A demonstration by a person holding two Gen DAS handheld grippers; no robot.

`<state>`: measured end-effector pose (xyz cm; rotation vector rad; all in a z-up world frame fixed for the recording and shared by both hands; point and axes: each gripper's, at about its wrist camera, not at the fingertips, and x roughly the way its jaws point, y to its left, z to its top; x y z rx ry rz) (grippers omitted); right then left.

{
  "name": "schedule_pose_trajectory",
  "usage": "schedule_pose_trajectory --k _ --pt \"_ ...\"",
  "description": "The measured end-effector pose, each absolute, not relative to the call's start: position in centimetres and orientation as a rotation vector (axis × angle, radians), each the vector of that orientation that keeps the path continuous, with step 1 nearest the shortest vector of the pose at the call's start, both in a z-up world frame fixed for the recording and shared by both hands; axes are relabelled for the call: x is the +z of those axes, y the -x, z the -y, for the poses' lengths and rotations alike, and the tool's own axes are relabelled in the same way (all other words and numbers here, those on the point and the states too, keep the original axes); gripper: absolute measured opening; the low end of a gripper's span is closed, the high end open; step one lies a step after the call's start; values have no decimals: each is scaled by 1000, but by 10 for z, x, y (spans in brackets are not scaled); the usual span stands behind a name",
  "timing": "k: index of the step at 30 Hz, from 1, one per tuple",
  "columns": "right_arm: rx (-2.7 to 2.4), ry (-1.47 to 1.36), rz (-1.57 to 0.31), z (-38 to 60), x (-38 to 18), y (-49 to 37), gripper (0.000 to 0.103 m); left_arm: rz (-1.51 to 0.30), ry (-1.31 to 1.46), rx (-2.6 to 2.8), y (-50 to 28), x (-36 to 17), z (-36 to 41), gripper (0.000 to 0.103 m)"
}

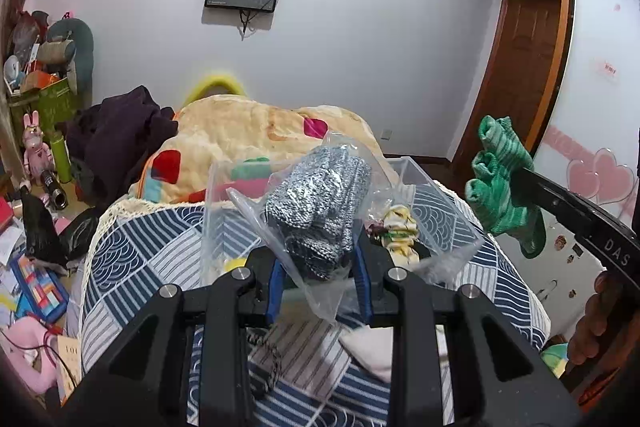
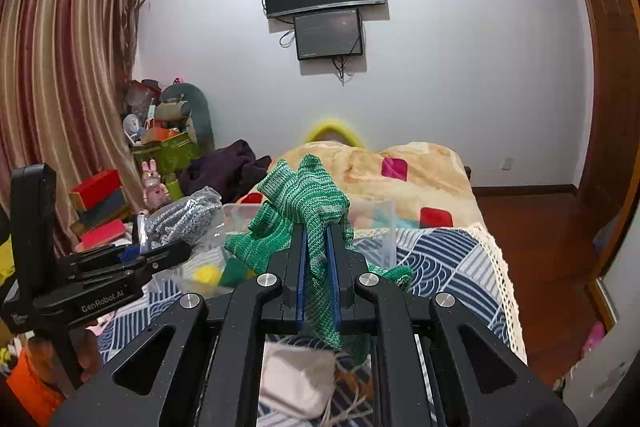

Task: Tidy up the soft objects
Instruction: 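Grasp the silver mesh pouch with the left tool while the right tool grasps the green glove, then release the mesh pouch and green glove into the clear box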

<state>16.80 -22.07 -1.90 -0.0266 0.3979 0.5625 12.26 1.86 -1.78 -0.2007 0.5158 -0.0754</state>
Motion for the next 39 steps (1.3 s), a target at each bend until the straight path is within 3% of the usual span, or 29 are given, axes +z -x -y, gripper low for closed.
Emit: schedule_pose_trajectory --k 21,25,34,37,39 --pt "534 102 -573 200 -65 -214 9 -661 132 -130 -196 -55 8 30" --pt "538 104 -582 204 -63 -212 10 -681 125 -136 -196 -57 9 36" --pt "572 117 -503 212 -41 -187 26 -581 136 -145 -161 -26 -1 57" --pt "579 110 -456 215 -29 -174 39 -531 132 -143 -144 -10 -6 62" --pt "578 104 -428 218 -23 -167 52 -505 117 -139 -132 -2 -10 66"
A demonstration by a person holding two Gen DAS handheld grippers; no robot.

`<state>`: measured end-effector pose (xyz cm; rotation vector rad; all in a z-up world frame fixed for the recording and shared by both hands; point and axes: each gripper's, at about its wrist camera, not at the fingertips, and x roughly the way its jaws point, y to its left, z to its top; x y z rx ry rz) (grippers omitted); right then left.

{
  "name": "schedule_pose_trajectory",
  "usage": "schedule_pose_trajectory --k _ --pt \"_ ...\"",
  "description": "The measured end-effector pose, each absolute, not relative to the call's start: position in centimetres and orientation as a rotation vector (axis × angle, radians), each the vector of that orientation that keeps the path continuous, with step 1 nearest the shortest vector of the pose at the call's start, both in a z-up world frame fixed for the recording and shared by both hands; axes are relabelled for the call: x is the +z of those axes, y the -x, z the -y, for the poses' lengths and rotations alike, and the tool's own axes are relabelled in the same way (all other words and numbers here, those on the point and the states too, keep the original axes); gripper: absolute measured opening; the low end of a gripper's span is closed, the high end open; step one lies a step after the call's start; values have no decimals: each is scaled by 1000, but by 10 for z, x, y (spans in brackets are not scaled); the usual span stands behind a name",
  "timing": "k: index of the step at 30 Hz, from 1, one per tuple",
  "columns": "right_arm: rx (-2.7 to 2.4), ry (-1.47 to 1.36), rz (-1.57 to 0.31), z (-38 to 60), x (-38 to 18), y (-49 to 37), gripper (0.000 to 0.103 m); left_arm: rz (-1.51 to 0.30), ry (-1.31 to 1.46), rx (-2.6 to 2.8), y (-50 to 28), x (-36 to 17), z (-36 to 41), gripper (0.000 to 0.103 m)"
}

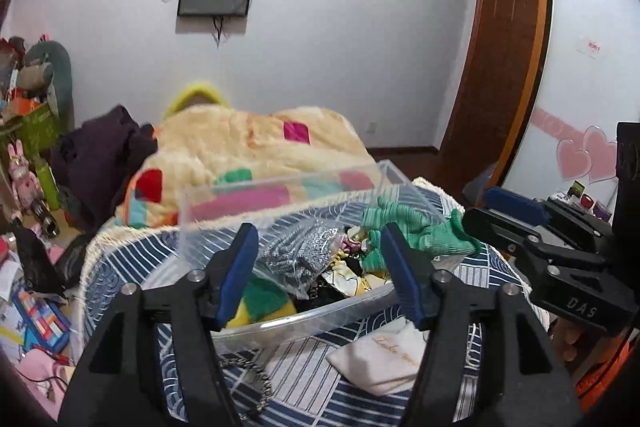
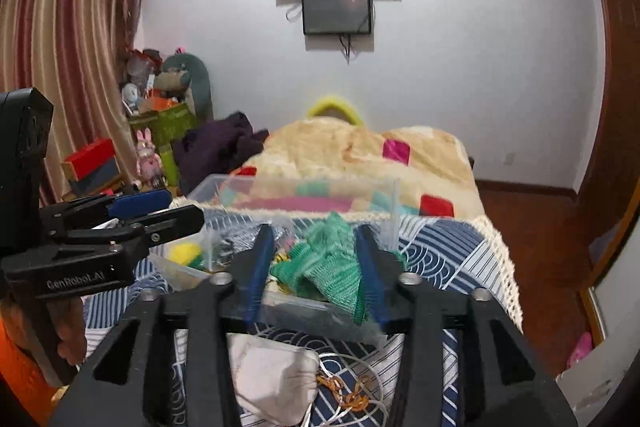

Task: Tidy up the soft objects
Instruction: 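Release the mesh pouch and green glove into the clear box, then grasp the braided cord with the left tool while the right tool grasps the white cloth pouch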

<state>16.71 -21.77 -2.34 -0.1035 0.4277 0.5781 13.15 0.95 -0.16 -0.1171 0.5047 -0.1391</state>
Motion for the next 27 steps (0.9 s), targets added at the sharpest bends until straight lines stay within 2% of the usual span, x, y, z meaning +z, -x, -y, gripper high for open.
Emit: schedule_pose_trajectory --k 3,4,6,9,21,27 --pt "593 95 -410 221 -22 -158 62 -482 90 -119 -116 3 -14 75" --pt "596 92 -411 221 -23 -156 63 -479 84 -111 -111 2 -16 76" --pt "606 91 -424 219 -30 -153 65 -487 81 -85 -105 -3 -20 77" --pt "624 111 -457 211 -43 -152 76 -520 88 -61 -102 -17 -27 77" --pt "652 157 -706 197 -116 -164 81 -822 132 0 -115 -117 -48 77" --pt "641 190 -758 186 -132 -168 81 -835 137 19 -120 -132 -46 77"
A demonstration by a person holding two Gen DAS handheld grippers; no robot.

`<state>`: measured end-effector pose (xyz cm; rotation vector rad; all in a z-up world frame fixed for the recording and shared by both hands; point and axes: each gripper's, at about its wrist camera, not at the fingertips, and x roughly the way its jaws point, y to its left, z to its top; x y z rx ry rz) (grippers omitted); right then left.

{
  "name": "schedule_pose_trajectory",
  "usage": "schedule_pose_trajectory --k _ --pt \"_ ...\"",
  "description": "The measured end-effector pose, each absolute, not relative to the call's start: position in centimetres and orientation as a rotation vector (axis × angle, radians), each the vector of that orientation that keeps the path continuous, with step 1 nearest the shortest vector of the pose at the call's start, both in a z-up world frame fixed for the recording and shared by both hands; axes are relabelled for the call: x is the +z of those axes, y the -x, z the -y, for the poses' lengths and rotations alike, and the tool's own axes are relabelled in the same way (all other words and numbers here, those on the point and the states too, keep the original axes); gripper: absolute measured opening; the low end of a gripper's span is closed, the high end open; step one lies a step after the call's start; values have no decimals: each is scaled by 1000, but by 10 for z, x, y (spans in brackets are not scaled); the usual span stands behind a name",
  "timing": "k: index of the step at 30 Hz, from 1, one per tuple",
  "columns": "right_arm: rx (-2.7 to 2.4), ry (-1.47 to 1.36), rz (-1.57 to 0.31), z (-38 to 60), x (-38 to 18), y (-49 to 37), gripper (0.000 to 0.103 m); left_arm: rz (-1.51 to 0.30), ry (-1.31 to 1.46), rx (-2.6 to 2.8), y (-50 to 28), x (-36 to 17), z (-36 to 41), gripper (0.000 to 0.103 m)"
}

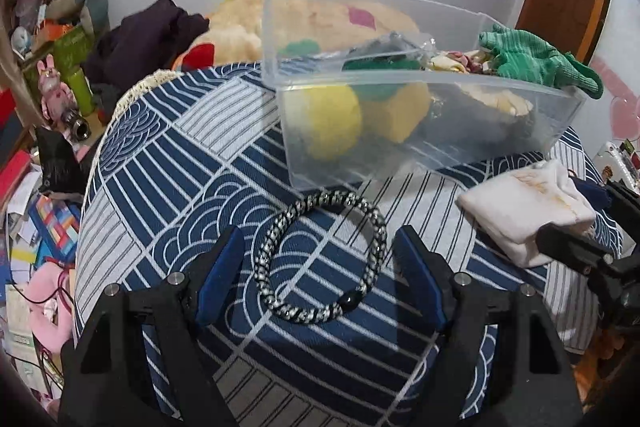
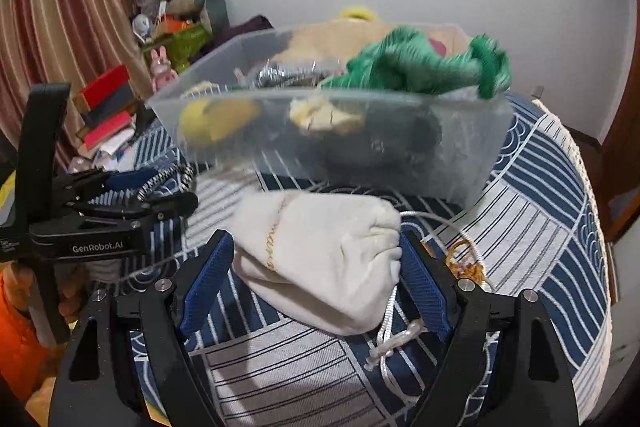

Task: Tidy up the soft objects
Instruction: 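Grasp the braided cord with the left tool while the right tool grasps the white cloth pouch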

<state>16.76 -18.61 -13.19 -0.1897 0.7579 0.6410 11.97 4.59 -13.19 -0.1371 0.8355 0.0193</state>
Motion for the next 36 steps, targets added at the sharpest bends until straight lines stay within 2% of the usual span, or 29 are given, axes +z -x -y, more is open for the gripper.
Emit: schedule_pose_trajectory --k 2,4,6,10,12,13,17,36 --pt "645 196 -761 186 -131 -168 81 -824 153 0 -121 -131 -44 75" --pt "636 202 -752 188 -131 -167 76 -815 145 -7 -119 -131 -42 60" --pt "617 208 -747 192 -131 -167 61 -806 137 -6 -117 -130 -39 51" --pt "600 194 -739 201 -128 -169 45 -796 123 -15 -111 -129 -37 28" --pt "597 181 -737 206 -127 -170 33 -794 115 -23 -105 -128 -35 19" --pt "600 175 -736 209 -127 -169 31 -792 112 -28 -103 -127 -34 14" --pt "617 165 -723 215 -122 -164 26 -781 100 -45 -96 -121 -31 13" --pt "613 98 -442 230 -32 -150 26 -524 64 -97 -91 -22 -15 12"
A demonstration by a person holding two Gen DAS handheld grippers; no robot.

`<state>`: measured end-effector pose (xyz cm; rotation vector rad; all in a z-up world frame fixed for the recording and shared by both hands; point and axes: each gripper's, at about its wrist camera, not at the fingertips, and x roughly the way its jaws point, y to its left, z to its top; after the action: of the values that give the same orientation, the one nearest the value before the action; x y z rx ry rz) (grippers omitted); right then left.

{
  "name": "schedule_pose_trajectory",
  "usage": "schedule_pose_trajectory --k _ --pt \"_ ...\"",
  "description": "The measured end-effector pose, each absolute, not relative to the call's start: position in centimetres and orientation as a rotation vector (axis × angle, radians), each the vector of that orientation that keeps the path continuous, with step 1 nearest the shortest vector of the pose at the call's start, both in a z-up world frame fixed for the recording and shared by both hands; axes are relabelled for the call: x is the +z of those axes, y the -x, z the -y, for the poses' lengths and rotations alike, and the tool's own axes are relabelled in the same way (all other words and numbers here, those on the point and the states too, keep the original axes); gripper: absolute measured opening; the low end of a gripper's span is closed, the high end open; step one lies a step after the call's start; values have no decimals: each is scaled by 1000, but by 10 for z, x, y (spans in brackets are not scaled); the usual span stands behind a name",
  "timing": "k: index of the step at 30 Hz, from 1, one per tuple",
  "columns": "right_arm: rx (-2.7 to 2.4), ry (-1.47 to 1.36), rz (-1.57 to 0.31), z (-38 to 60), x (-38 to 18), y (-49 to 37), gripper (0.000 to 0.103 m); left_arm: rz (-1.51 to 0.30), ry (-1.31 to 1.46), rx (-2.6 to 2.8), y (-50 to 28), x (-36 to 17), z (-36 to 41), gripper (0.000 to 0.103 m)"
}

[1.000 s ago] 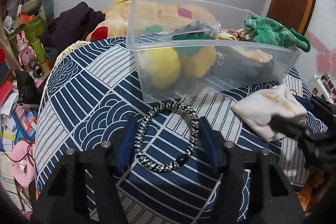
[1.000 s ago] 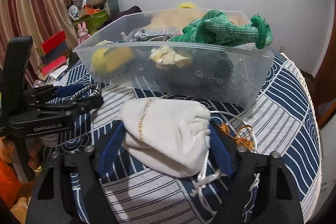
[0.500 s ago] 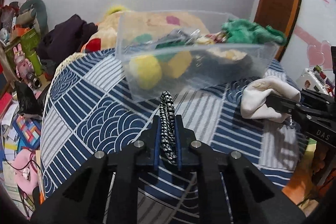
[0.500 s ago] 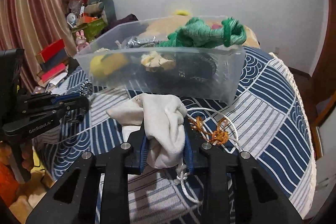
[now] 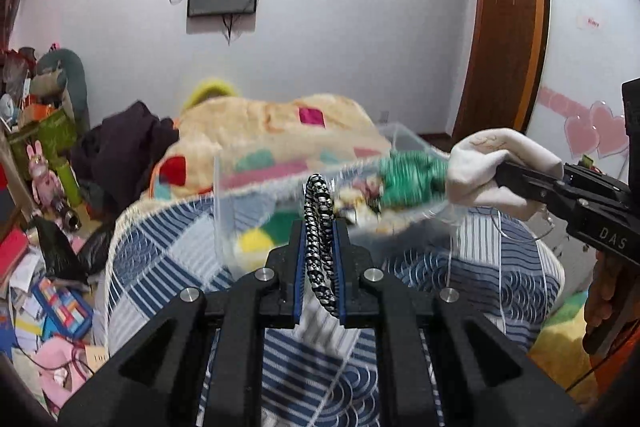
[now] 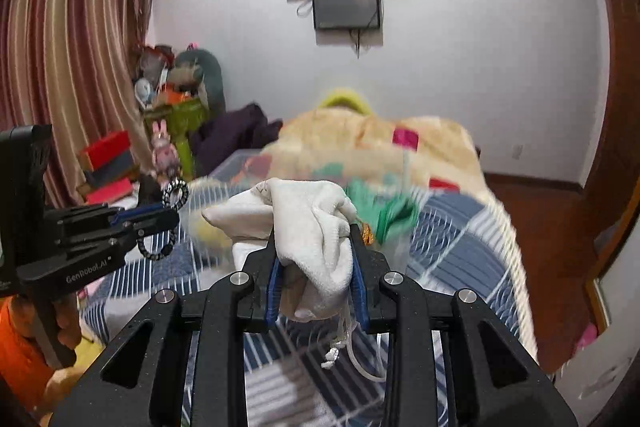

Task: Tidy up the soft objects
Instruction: 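Grasp the braided cord with the left tool while the right tool grasps the white cloth pouch, then release the cord and white pouch into the clear box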

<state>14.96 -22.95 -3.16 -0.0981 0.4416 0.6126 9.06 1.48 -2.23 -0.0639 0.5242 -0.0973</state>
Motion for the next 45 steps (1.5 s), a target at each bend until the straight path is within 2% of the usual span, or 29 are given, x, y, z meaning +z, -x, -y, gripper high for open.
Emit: schedule_pose_trajectory --k 11,25,30,32,34,37,39,42,44,45 --pt "611 93 -367 201 -17 -170 26 -531 66 -83 -134 -19 -23 12" --pt "582 230 -573 158 -81 -219 26 -662 60 -104 -190 -58 -13 12" --pt "582 251 -595 161 -86 -218 32 -695 79 -113 -194 -68 -16 12" --pt "587 245 -604 164 -83 -219 34 -694 78 -111 -191 -68 -17 15" --pt "589 236 -613 167 -81 -219 36 -692 84 -108 -186 -65 -19 24" --pt "606 220 -616 174 -77 -212 45 -681 103 -109 -177 -62 -22 36" --pt "611 213 -605 178 -74 -208 51 -667 119 -111 -169 -57 -25 38" --pt "615 204 -578 186 -65 -197 52 -644 132 -120 -157 -48 -27 40" --pt "617 194 -559 191 -58 -191 52 -620 134 -130 -148 -40 -27 46" --pt "615 188 -548 194 -55 -188 52 -602 129 -128 -143 -34 -26 55"
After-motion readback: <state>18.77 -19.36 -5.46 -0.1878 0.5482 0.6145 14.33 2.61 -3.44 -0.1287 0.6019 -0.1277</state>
